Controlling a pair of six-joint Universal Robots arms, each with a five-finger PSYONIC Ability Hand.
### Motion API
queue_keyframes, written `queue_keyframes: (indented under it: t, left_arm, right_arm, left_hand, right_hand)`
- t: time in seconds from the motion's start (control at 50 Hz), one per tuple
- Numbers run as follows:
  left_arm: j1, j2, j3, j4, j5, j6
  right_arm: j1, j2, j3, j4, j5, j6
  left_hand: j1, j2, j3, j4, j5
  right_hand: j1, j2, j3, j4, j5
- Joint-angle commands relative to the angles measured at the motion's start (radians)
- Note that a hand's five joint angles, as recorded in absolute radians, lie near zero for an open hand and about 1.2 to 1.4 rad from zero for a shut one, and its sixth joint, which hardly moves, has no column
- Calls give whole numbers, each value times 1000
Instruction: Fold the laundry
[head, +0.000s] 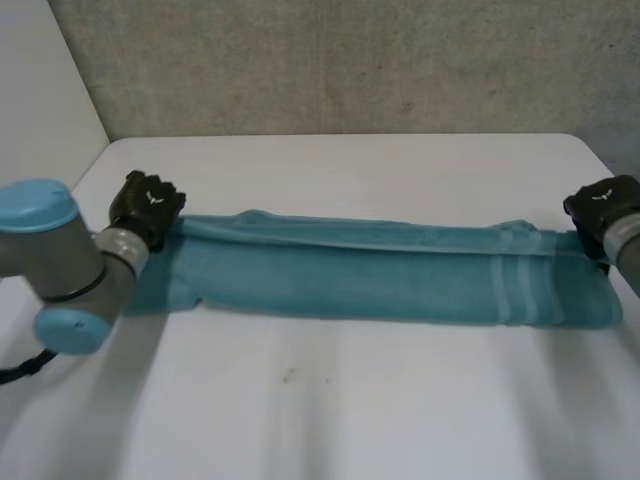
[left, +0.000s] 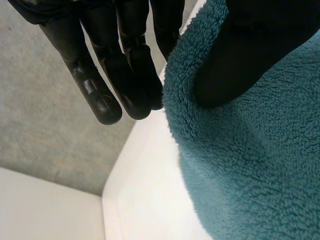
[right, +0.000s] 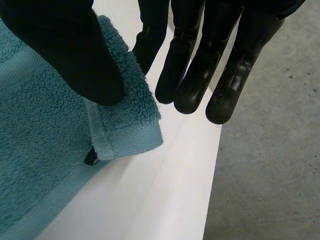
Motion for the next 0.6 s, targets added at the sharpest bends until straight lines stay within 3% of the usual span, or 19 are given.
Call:
queue_keyframes:
  t: [0.02, 0.12, 0.14, 0.16, 0.18, 0.2, 0.22, 0.3, 0.42, 0.6]
  left_arm:
    - [-10, -240, 287, 4, 1, 0]
    - [-14, -292, 326, 13, 14, 3]
    - [-17, -297, 324, 26, 27, 3]
    - [-21, -297, 315, 50, 49, 3]
    - [-27, -294, 306, 64, 60, 3]
    - [-27, -294, 306, 64, 60, 3]
    - [-33, -289, 292, 78, 73, 5]
    - [-64, -205, 188, 196, 107, 3]
    - [-67, -76, 90, 242, 95, -1]
    - [-64, 148, -93, 237, 74, -12]
  right_arm:
    - [36, 244, -251, -52, 78, 28]
    - [52, 349, -349, -56, 128, 26]
    - [59, 361, -364, -56, 145, 29]
    - [63, 363, -367, -58, 153, 34]
    - [66, 364, -367, -61, 160, 39]
    - [66, 364, -367, -61, 161, 39]
    - [71, 366, -367, -65, 171, 43]
    - [72, 311, -341, -121, 190, 129]
    - [59, 117, -249, -144, 174, 232]
    - [34, -148, -76, -151, 56, 327]
  left_hand:
    - [280, 199, 201, 200, 255]
    - [280, 199, 201, 200, 255]
    - [260, 179, 181, 180, 235]
    - [-322, -402, -400, -402, -346]
    - [-656, -737, -734, -736, -680]
    - [-660, -740, -738, -739, -684]
    - [-942, -1023, -1020, -1022, -967]
    - [-942, -1023, -1020, -1022, -967]
    - [-942, -1023, -1020, -1022, -967]
    - [-942, -1023, -1020, -1022, -967]
  right_hand:
    - [422, 215, 209, 203, 337]
    - [422, 215, 209, 203, 337]
    - [240, 33, 27, 21, 155]
    - [-93, -300, -306, -312, -178]
    - [-463, -670, -675, -681, -548]
    - [-466, -674, -679, -685, -551]
    - [-783, -991, -996, -1002, -868]
    - [-800, -1007, -1012, -1018, -885]
    - [-800, -1007, -1012, -1018, -885]
    - [-800, -1007, -1012, -1018, -885]
